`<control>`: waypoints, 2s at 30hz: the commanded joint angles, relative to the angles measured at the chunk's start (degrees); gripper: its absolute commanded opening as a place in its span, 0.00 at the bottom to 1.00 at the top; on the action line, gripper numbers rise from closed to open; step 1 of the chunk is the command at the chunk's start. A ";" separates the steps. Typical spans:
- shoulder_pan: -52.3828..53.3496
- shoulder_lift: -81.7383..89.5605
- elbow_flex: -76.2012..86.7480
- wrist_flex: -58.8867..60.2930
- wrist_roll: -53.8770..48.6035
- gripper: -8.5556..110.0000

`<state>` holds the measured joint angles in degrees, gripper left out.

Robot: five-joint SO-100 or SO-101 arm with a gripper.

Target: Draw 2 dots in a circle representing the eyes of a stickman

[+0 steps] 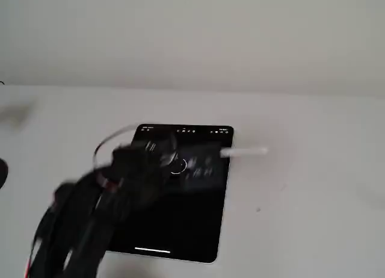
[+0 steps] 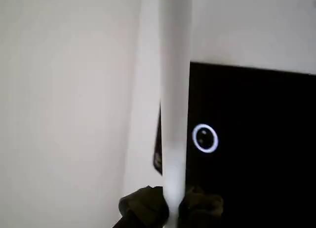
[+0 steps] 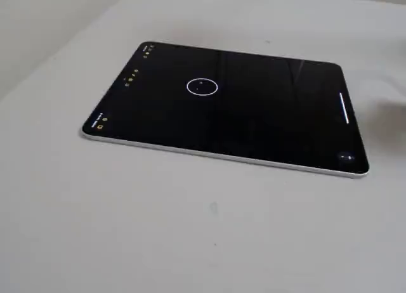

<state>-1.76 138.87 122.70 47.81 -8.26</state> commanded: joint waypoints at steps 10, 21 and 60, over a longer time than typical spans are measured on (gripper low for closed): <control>-0.70 39.11 32.17 5.54 -6.50 0.07; 0.18 51.59 47.29 13.89 1.58 0.07; 2.29 51.59 51.50 14.85 -0.26 0.07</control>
<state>-0.09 189.84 174.64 63.11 -8.00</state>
